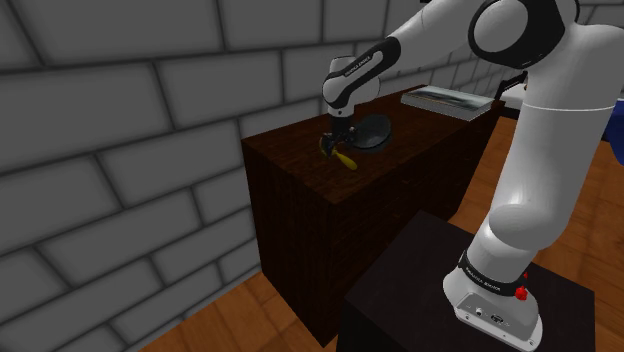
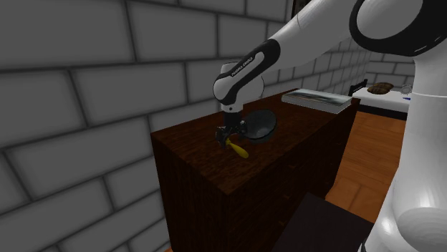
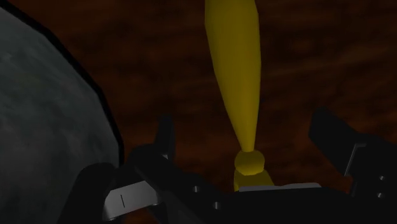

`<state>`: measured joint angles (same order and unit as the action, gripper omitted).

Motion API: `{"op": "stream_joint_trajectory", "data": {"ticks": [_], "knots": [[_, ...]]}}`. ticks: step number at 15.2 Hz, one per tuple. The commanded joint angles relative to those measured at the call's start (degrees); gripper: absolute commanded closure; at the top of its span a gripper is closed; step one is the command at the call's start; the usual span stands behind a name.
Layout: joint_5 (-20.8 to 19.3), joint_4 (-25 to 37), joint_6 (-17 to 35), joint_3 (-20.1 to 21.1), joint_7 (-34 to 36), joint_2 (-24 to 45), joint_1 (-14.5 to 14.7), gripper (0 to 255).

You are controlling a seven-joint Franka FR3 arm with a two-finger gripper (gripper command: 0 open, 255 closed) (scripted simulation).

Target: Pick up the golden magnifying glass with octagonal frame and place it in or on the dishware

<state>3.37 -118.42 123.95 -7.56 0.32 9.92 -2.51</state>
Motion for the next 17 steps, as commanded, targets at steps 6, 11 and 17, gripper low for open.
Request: {"op": "stream_joint_trajectory", "data": {"ticks": [6, 11, 17], "knots": [[0.0, 0.0, -0.2, 0.0, 0.1, 0.2, 0.0, 255], [0.0, 0.0, -0.2, -0.1, 0.0, 0.1, -0.1, 255], [-0.5, 1.9, -4.5, -0.2, 0.4, -2.2, 0.0, 255]]}}
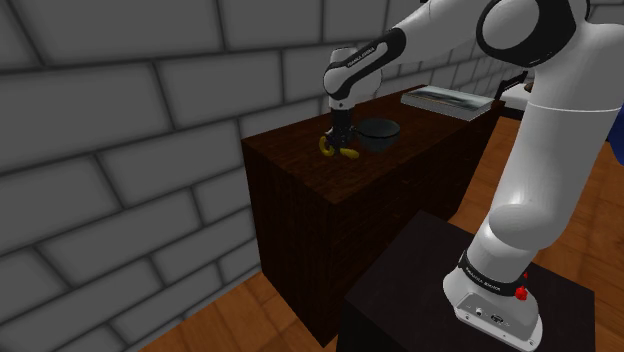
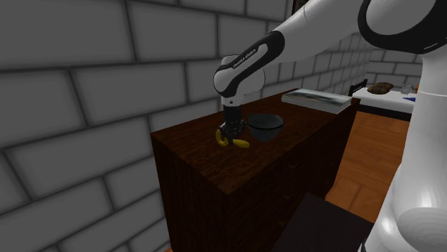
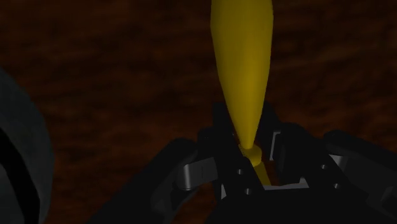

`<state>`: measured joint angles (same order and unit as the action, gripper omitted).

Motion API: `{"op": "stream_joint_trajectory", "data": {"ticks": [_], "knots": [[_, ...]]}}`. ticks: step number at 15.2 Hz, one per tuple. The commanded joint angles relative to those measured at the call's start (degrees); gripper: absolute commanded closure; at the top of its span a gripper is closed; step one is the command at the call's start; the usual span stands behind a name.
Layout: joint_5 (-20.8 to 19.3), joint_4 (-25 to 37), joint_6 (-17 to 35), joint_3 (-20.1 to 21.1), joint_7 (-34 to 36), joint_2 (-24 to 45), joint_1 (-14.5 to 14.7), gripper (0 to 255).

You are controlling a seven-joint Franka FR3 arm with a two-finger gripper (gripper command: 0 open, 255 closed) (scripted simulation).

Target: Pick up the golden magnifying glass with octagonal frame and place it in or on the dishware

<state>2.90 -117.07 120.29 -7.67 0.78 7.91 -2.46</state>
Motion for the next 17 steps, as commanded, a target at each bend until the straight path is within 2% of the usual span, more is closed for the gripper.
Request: {"op": "stream_joint_trajectory", "data": {"ticks": [1, 17], "knots": [[-0.1, 0.9, -1.5, -0.1, 0.0, -0.6, 0.0, 255], [-0.9, 8.6, -13.1, -0.1, 0.8, -4.6, 0.0, 255]]}}
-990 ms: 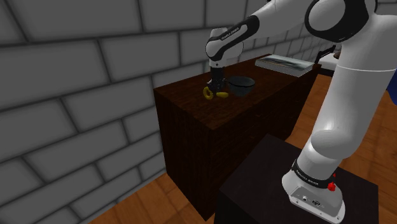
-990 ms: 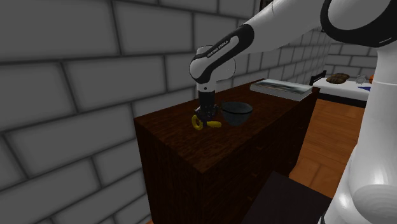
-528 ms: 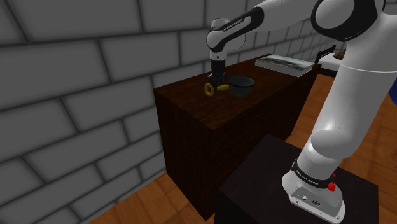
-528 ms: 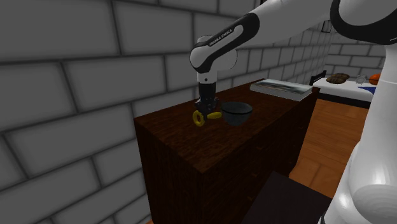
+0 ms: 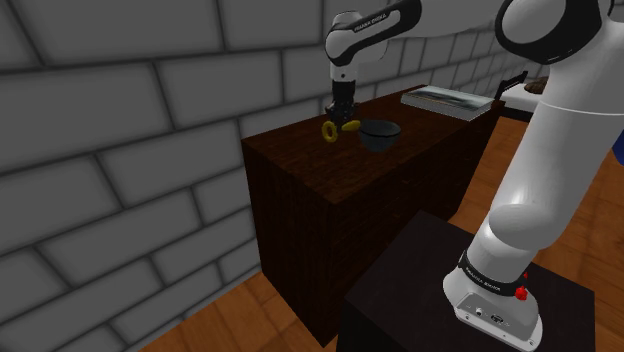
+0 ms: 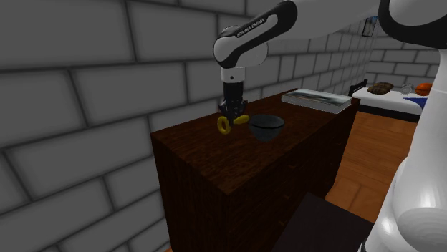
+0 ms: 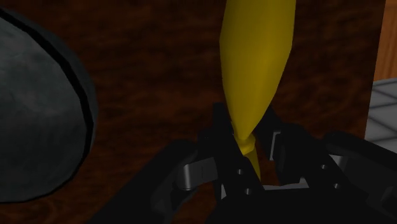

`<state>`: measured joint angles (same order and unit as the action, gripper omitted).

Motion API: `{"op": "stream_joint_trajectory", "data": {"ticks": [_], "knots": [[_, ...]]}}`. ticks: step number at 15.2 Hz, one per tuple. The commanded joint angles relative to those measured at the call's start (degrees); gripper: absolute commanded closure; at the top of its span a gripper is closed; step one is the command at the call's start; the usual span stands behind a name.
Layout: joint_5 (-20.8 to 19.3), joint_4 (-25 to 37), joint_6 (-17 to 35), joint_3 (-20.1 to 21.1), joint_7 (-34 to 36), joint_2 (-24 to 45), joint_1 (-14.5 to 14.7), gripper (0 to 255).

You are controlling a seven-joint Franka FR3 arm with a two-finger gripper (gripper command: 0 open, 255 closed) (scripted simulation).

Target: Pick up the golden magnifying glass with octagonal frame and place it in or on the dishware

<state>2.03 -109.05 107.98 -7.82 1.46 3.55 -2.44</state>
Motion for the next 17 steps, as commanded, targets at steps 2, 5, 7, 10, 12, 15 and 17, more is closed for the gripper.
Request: {"op": "stream_joint_trajectory", "data": {"ticks": [2, 5, 7, 10, 12, 15, 17], "knots": [[-0.1, 1.8, -2.3, 0.0, 0.2, -0.5, 0.0, 255], [-0.2, 3.7, -4.5, 0.0, 0.3, -0.8, 0.0, 255], [-0.2, 5.0, -6.0, 0.0, 0.3, -1.0, 0.0, 255], [-0.2, 6.9, -8.0, 0.0, 0.4, -1.2, 0.0, 255], [-0.4, 6.4, -7.9, -1.3, -2.2, -1.5, -1.3, 255], [-0.7, 6.2, -7.8, -3.2, -6.2, -1.5, -3.4, 255], [-0.8, 6.4, -7.8, -4.5, -8.8, -1.2, -4.8, 255]]}}
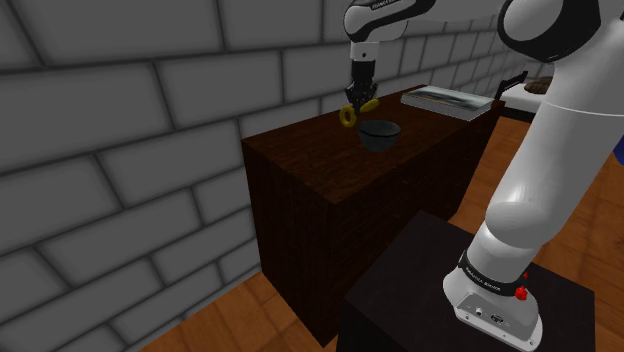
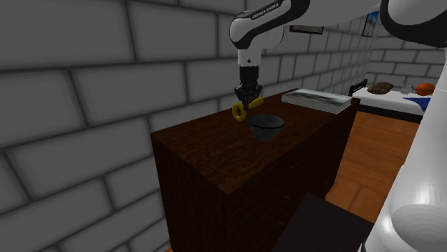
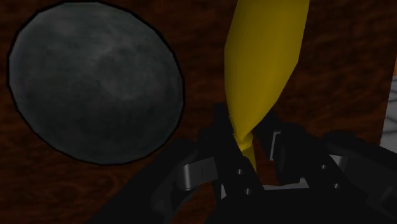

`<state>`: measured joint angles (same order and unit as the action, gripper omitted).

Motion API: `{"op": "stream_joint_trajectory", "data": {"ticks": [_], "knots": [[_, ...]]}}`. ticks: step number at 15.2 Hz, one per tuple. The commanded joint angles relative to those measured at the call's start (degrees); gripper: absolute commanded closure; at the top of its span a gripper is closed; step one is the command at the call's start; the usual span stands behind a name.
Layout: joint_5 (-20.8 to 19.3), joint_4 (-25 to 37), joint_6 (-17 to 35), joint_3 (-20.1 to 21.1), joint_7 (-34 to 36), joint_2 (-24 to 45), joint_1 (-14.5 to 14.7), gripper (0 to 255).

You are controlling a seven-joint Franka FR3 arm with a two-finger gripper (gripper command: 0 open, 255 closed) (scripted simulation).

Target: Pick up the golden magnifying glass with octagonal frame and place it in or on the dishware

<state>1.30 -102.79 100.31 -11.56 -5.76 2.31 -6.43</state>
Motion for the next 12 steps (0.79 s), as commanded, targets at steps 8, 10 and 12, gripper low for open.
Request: {"op": "stream_joint_trajectory", "data": {"ticks": [8, 10, 12], "knots": [[0.0, -0.3, 1.9, -3.8, -8.1, 1.8, -4.2, 255], [0.0, -1.6, 3.4, -3.8, -8.1, 2.0, -4.2, 255], [0.1, -2.9, 4.9, -3.8, -8.2, 2.3, -4.2, 255]]}}
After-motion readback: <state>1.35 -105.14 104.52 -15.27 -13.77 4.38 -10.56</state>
